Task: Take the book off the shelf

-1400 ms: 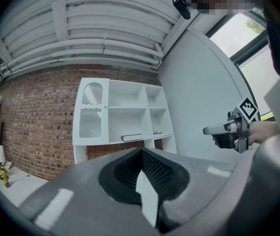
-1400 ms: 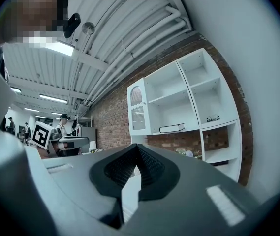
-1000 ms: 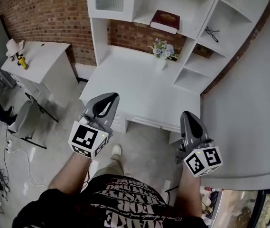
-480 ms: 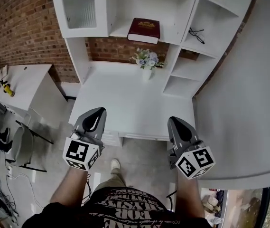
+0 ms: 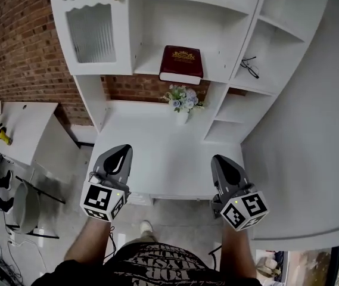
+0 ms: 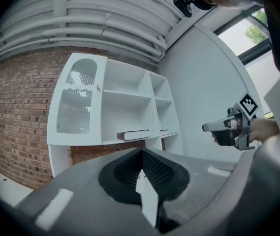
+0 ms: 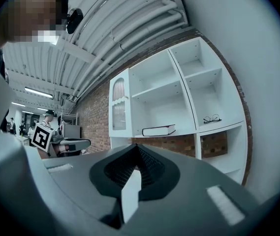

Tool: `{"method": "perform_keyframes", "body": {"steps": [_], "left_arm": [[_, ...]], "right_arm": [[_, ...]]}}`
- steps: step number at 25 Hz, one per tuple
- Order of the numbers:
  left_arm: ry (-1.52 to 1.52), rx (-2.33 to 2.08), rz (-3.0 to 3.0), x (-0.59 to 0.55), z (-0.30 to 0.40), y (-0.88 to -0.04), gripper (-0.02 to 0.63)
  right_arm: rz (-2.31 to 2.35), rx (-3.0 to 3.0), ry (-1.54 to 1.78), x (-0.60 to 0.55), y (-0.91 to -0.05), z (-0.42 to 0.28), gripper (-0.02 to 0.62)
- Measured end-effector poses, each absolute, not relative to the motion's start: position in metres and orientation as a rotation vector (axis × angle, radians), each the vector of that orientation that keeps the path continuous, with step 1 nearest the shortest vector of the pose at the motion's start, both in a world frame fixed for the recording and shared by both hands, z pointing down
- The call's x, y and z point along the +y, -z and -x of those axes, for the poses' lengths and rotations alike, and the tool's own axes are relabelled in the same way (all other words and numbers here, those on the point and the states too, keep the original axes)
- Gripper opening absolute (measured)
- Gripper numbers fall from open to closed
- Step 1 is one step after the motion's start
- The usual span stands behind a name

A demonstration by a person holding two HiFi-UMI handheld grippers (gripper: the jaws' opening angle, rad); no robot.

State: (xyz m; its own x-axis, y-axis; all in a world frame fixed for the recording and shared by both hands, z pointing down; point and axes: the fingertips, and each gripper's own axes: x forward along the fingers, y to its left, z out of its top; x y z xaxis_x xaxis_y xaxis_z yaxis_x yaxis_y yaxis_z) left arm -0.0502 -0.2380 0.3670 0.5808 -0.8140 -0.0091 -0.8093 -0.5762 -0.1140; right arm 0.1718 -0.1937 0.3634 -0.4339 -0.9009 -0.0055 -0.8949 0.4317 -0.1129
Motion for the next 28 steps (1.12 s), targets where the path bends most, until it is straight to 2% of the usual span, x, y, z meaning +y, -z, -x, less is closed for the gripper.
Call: {"method": "perform_keyframes", "body": {"steps": [11, 28], "left_arm": [[0.024, 1.295, 2.765, -0.328, 0.065, -0.362, 0.002], [0.006, 1.268, 2.832, -0.384, 0.075, -0.373, 0.002]], "right_arm": [[1.743, 2.559, 0.123, -0.268, -0.35, -0.149, 0.026], [1.785, 2.552, 0.077, -0.322, -0.334, -0.138, 0.026]]}}
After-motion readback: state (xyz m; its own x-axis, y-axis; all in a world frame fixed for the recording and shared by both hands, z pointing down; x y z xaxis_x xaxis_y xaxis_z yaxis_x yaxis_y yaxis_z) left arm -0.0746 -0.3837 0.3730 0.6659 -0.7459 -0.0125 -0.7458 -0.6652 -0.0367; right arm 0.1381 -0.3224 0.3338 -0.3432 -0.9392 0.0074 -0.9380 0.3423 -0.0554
